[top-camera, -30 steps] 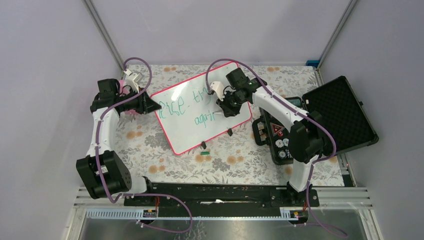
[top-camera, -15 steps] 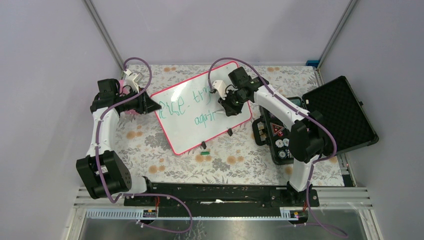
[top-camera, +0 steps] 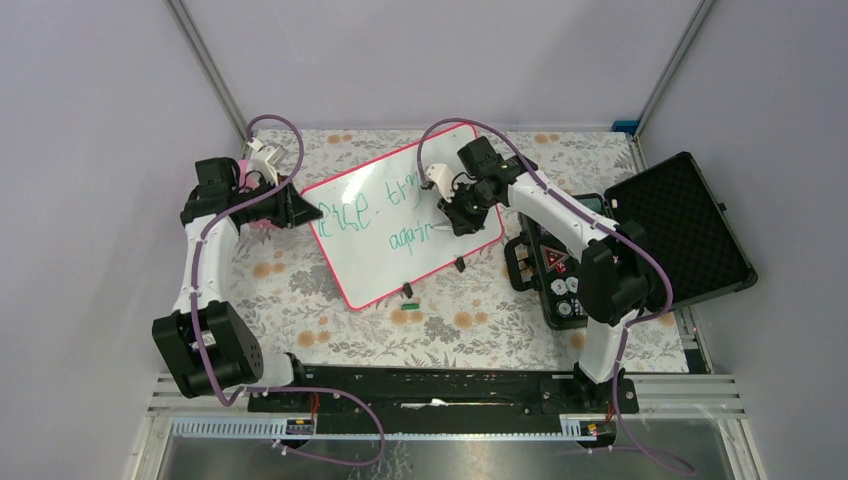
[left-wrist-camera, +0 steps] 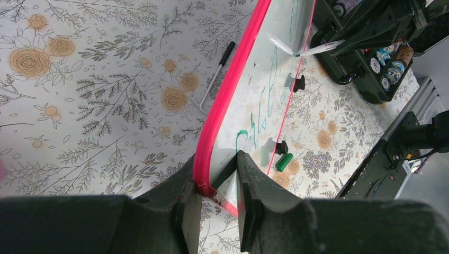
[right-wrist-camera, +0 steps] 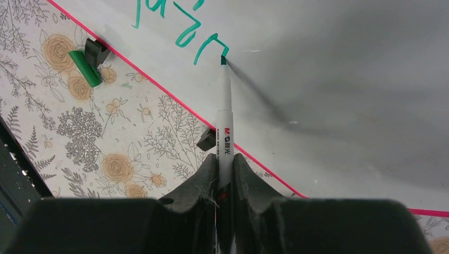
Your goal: Write a sentence on the whiteboard
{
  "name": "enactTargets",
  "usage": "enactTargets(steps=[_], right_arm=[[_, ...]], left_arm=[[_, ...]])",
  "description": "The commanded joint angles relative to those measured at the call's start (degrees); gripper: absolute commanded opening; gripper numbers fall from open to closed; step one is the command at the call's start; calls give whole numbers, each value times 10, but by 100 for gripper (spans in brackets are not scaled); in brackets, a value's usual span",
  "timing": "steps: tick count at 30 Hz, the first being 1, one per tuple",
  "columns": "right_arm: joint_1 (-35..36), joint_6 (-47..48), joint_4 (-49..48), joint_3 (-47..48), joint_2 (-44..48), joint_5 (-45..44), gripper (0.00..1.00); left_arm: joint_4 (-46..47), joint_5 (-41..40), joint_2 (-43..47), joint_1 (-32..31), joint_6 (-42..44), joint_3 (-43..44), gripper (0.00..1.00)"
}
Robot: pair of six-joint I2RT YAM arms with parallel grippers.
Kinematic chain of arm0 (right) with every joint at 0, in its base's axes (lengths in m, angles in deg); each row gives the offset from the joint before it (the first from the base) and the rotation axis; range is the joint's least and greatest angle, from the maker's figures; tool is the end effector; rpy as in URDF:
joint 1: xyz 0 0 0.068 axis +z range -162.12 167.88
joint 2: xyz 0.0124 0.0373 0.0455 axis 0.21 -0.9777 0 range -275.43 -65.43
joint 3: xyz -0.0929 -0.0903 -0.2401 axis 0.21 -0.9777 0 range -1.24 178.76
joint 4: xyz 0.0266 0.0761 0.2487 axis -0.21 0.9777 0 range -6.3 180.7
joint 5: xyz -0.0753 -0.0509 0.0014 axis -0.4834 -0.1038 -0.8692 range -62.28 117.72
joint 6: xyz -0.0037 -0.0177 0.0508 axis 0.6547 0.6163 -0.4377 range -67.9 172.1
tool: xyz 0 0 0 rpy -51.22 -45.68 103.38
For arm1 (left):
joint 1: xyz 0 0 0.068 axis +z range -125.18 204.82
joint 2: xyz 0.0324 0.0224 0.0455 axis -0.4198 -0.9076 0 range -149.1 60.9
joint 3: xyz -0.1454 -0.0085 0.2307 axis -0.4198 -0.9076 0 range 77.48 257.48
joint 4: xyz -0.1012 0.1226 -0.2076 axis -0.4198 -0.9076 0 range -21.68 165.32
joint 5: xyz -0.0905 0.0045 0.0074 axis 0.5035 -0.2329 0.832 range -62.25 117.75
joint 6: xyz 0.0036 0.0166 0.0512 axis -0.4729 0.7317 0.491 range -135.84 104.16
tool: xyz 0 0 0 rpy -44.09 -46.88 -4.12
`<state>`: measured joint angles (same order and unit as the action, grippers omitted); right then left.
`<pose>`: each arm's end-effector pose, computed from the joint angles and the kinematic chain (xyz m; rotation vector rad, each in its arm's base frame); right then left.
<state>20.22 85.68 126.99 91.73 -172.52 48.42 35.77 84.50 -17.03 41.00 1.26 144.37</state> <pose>0.3376 0.2286 0.2738 -1.4925 2.0528 0.4551 0.2734 0.0484 0.3113 0.4199 2.0800 -0.8646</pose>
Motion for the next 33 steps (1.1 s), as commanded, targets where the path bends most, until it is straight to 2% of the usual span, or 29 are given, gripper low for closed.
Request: enactTargets(steps=[1, 11, 23, 33], right_arm=[[-8, 3, -15, -15, 13, -5, 0], [-8, 2, -24, -46, 24, 4, 0], [-8, -9, -12, -25, 71, 55, 0], [-14, 0, -12, -29, 58, 18, 0]], left_arm=[[9, -29, 12, -10, 47, -4, 0], [9, -29, 14, -10, 47, -5, 0], [9, -27, 14, -10, 44, -5, 0], [9, -28, 15, -10, 44, -5, 0]])
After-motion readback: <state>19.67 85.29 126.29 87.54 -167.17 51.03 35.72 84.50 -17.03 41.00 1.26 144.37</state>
